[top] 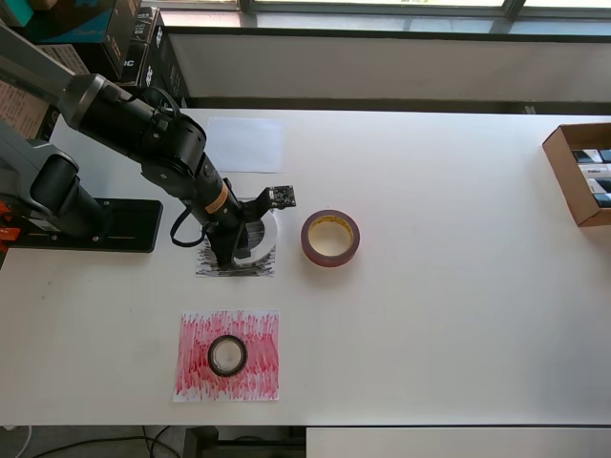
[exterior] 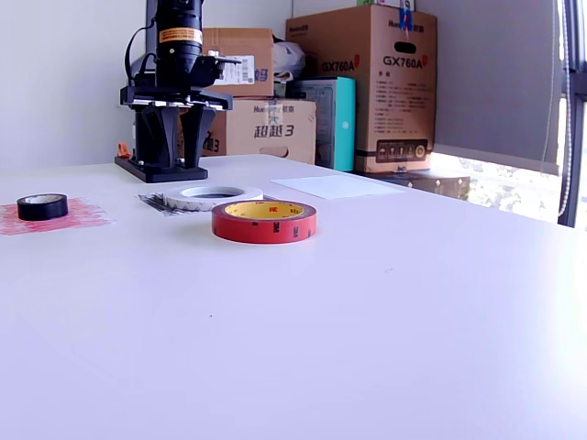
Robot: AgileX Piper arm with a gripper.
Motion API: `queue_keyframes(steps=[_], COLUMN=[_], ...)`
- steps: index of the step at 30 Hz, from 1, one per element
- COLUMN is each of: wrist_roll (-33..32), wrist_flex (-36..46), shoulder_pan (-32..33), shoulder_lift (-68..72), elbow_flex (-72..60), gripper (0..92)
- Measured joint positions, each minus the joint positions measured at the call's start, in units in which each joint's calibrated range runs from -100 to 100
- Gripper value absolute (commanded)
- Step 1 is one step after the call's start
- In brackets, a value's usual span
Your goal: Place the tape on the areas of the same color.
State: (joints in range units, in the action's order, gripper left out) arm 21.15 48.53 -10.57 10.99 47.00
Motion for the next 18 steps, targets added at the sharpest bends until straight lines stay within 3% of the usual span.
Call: queue_keyframes(steps=[18], wrist_roll=[-0.09], wrist_flex=[0.1], shoulder_pan=[-0.77], shoulder_lift=[2.34], elbow_flex=[2.46], gripper=[40.0])
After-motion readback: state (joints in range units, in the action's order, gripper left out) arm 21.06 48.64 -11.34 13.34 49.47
